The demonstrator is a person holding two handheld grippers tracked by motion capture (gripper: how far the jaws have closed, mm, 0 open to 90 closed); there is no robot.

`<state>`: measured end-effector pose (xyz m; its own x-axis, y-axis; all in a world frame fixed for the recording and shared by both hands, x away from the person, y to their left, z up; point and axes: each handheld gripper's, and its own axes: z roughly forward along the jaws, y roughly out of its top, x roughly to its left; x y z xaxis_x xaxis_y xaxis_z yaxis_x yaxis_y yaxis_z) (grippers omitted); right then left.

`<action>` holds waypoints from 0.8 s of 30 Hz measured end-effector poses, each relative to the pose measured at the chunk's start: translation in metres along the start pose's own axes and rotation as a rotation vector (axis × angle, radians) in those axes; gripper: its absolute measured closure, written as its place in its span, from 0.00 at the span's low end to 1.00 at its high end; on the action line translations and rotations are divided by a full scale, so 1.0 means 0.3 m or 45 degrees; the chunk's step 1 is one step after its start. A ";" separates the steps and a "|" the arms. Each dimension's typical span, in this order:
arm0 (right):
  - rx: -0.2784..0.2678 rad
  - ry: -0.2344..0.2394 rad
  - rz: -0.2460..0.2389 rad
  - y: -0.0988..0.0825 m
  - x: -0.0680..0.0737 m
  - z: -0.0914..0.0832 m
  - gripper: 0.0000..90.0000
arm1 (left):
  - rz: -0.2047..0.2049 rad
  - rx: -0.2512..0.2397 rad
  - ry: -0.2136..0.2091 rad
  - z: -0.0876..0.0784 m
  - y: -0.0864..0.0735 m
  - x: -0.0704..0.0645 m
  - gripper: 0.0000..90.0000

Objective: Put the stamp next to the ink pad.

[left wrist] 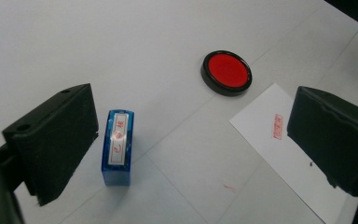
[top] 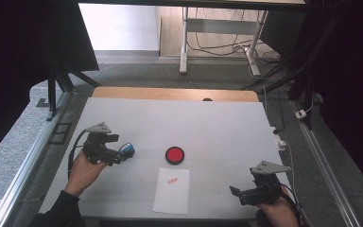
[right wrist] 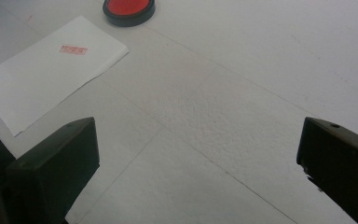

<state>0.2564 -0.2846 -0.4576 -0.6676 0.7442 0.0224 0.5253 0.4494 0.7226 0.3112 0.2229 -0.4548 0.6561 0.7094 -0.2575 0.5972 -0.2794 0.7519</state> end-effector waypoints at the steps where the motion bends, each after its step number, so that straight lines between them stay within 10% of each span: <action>1: 0.001 0.000 0.002 0.000 0.001 0.000 0.00 | -0.003 -0.010 -0.001 -0.009 -0.006 -0.005 0.01; 24: -0.004 0.015 0.009 0.000 -0.003 -0.002 0.00 | -0.022 -0.085 0.067 -0.172 -0.156 -0.069 0.00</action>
<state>0.2568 -0.2855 -0.4572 -0.6701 0.7414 0.0354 0.5281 0.4427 0.7247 0.2459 0.2547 -0.4535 0.6197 0.7472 -0.2402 0.5751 -0.2240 0.7868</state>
